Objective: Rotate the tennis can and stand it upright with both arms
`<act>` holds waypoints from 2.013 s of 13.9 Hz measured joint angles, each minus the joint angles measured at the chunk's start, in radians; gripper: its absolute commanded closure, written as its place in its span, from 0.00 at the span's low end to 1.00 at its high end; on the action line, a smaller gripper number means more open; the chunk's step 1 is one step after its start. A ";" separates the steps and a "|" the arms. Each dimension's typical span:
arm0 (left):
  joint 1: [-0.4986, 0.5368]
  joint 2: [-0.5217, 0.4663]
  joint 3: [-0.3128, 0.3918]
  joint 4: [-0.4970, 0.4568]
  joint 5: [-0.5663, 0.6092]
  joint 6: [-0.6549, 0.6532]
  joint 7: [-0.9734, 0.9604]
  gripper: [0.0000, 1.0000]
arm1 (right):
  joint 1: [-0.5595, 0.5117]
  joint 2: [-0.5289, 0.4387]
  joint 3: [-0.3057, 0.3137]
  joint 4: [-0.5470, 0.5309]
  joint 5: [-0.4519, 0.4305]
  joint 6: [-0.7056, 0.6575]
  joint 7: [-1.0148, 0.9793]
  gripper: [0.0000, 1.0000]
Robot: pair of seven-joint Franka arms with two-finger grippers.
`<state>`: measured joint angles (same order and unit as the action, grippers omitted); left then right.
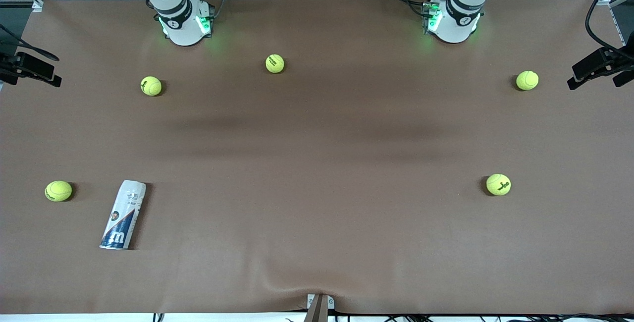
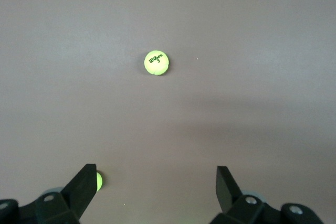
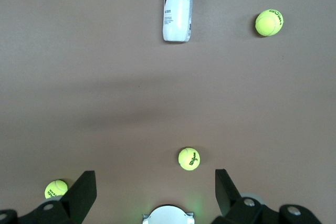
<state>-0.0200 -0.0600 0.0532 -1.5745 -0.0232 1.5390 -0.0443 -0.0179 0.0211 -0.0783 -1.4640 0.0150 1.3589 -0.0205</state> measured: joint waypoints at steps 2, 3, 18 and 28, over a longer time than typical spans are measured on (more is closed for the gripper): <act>0.000 0.000 0.000 0.000 0.000 -0.013 0.000 0.00 | 0.000 0.000 0.000 0.000 0.000 0.002 0.000 0.00; 0.000 0.000 0.000 0.000 0.000 -0.015 0.000 0.00 | 0.000 0.000 0.000 0.000 0.000 0.004 0.001 0.00; 0.001 0.001 0.002 0.000 0.000 -0.017 0.000 0.00 | -0.040 0.436 0.002 -0.034 0.001 0.448 0.000 0.00; 0.004 0.005 0.003 -0.001 0.000 -0.017 0.000 0.00 | -0.044 0.668 0.003 -0.031 0.002 0.775 0.005 0.00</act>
<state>-0.0162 -0.0550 0.0559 -1.5752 -0.0232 1.5216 -0.0444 -0.0623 0.6888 -0.0756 -1.4954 0.0175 2.1340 -0.0152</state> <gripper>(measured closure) 0.000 0.000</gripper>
